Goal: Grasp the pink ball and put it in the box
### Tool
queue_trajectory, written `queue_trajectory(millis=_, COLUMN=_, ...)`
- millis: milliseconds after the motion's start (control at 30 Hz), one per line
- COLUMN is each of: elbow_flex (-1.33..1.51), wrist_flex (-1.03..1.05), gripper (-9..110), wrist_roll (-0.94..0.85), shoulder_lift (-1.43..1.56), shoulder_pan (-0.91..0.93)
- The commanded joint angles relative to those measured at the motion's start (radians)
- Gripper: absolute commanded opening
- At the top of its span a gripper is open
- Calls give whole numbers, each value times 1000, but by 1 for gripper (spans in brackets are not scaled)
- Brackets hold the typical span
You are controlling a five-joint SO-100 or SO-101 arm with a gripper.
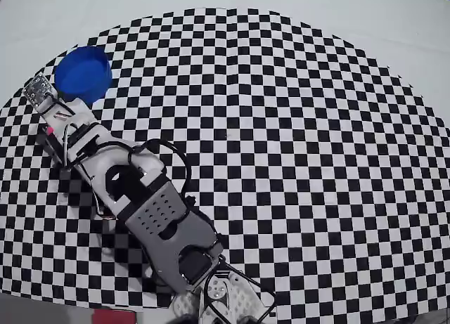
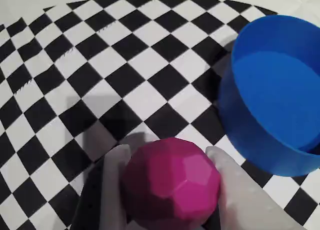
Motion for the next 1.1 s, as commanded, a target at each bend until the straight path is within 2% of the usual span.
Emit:
queue_trajectory(millis=0, elbow_flex=8, wrist_flex=3, gripper=0, wrist_roll=3, shoulder_lift=98, shoulder_pan=9)
queue_trajectory(millis=1067, elbow_flex=95, wrist_flex=2, gripper=0, wrist_roll=-3, shoulder_lift=264, shoulder_pan=61)
